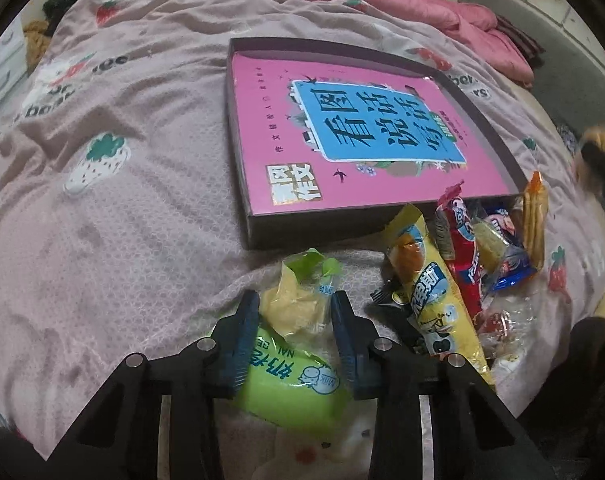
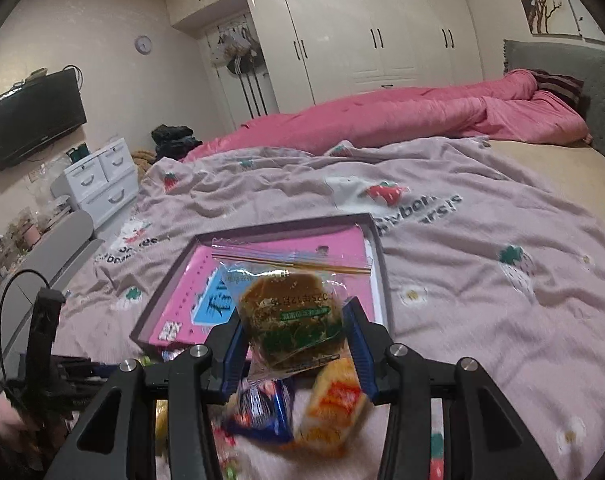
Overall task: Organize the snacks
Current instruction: 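Close left gripper on green bag while right gripper grasps and lifts pastry, then carry pastry into tray and open right gripper while left carries green bag over tray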
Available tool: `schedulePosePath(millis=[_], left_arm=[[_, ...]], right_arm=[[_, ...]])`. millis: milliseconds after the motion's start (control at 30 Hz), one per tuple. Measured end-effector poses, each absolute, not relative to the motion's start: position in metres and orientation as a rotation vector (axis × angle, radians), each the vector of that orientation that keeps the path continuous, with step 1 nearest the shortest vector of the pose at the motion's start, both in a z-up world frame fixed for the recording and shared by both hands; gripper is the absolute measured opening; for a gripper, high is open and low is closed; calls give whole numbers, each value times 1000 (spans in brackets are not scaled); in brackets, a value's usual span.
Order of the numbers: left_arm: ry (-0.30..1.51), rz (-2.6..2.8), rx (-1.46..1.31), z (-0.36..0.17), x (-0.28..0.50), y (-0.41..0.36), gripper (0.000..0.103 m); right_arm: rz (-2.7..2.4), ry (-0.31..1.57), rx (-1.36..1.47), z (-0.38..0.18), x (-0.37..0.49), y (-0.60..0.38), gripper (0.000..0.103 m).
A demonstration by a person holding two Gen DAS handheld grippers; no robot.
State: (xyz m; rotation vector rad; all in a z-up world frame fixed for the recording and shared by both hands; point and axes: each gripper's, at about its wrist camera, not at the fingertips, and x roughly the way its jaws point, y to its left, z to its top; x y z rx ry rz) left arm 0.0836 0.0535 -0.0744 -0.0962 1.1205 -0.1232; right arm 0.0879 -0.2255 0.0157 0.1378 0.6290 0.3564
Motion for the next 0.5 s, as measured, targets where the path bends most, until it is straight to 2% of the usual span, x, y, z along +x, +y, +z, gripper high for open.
schedulePosePath(millis=[167, 300, 500], left_arm=[[1095, -114, -89, -64, 79, 54, 35], [1015, -128, -135, -36, 71, 60, 35], [971, -134, -178, -20, 92, 57, 35]], right_arm=[[378, 635, 153, 13, 99, -222, 46], [385, 630, 157, 13, 107, -223, 46], [393, 633, 146, 12, 120, -219, 46]])
